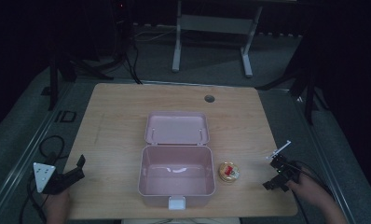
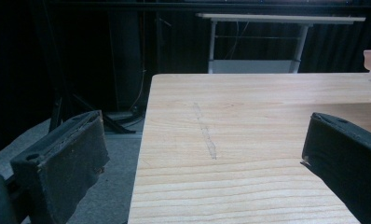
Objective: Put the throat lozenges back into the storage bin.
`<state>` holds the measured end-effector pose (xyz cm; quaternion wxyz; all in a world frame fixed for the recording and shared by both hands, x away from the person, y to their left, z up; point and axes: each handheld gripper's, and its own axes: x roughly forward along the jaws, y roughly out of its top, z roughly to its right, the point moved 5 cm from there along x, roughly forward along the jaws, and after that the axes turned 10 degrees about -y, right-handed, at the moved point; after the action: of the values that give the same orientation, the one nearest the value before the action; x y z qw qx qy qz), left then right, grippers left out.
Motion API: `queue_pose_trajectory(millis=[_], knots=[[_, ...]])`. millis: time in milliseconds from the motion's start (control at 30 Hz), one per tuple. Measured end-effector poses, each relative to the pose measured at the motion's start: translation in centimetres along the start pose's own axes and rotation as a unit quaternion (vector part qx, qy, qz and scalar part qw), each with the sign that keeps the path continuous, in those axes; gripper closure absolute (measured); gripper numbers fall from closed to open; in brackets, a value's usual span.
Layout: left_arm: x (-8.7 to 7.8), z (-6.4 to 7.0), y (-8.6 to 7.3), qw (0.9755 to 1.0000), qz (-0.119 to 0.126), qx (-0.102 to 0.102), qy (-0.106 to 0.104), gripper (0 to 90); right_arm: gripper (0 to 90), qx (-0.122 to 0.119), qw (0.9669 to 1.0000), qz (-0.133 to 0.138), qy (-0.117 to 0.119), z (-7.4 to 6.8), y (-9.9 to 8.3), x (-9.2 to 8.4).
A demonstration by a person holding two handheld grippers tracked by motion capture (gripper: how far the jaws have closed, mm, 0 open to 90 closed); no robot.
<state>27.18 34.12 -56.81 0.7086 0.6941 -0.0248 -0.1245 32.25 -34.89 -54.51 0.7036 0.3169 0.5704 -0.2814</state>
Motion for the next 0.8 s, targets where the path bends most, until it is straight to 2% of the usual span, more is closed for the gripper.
queue_pose_trajectory(millis=[167, 233, 400, 467, 800], knots=[[0.0, 0.0, 0.0, 1.0000, 0.000, 0.000, -0.001, 0.4, 11.0, -0.036, 0.9981, -0.050, 0.009, -0.5, -0.7, -0.2], [0.0, 0.0, 0.0, 1.0000, -0.001, 0.000, -0.001, 0.4, 11.0, -0.042, 0.9975, -0.057, 0.008, -0.5, -0.7, -0.3], [0.0, 0.0, 0.0, 1.0000, 0.000, 0.000, -0.001, 0.4, 11.0, -0.051, 0.9967, -0.061, 0.015, -0.6, -0.3, -0.4], [0.0, 0.0, 0.0, 1.0000, 0.000, -0.001, -0.001, 0.4, 11.4, -0.058, 0.9962, -0.065, 0.010, -0.8, -0.1, -0.3], [0.0, 0.0, 0.0, 1.0000, 0.001, -0.001, -0.001, 0.4, 12.6, -0.090, 0.9940, -0.060, 0.016, -2.1, 2.3, -0.1]])
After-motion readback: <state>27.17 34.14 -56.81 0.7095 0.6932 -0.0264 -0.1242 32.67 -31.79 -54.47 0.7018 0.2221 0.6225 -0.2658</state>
